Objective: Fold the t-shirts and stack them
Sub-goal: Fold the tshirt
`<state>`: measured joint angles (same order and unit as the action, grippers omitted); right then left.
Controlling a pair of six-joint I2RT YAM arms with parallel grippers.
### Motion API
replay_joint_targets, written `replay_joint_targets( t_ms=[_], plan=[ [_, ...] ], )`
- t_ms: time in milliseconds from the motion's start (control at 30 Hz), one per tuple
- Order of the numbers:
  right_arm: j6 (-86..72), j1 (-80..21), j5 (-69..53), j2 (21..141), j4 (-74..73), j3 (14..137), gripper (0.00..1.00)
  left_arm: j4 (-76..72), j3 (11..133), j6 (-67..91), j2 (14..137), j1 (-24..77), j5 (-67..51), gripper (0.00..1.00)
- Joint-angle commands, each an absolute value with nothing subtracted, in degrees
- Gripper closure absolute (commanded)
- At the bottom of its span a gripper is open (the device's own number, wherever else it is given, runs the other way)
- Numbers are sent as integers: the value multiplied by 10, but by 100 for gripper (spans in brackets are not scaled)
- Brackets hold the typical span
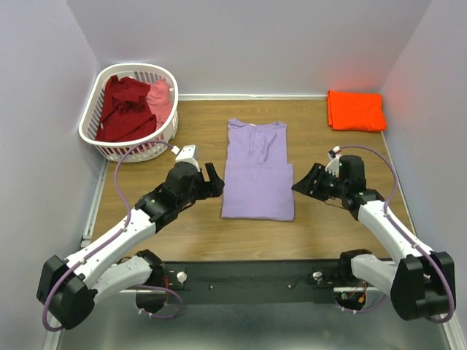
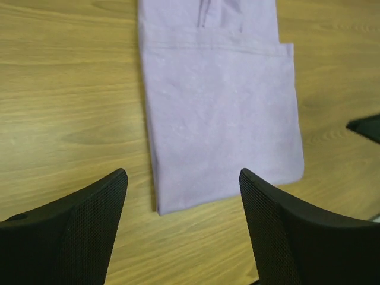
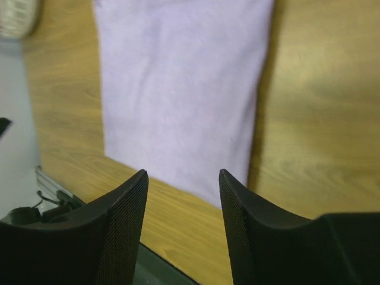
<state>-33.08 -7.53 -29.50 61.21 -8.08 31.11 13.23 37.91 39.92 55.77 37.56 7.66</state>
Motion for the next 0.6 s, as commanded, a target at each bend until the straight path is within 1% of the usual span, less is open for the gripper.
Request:
replay_joint_targets(
  t_ms=[0,33,100,133,267,333,567],
  plan=[
    [-320,-114,-174,611,-289,339,41,234,388,369,534,374,177,5],
    [-326,-159,-108,620,-311,367,41,232,383,367,530,374,178,2],
    [-348,-227,-31,656,-360,392,39,224,372,364,522,374,163,2],
    [-360,-243,-19,686,-373,409,39,222,370,368,522,374,153,2],
    [-394,-284,-3,733,-385,422,41,221,371,371,535,374,149,2],
    [-408,-296,29,744,-385,427,42,228,374,374,547,374,153,2],
    [-420,-308,28,788,-350,431,46,221,373,364,584,377,133,2]
  ],
)
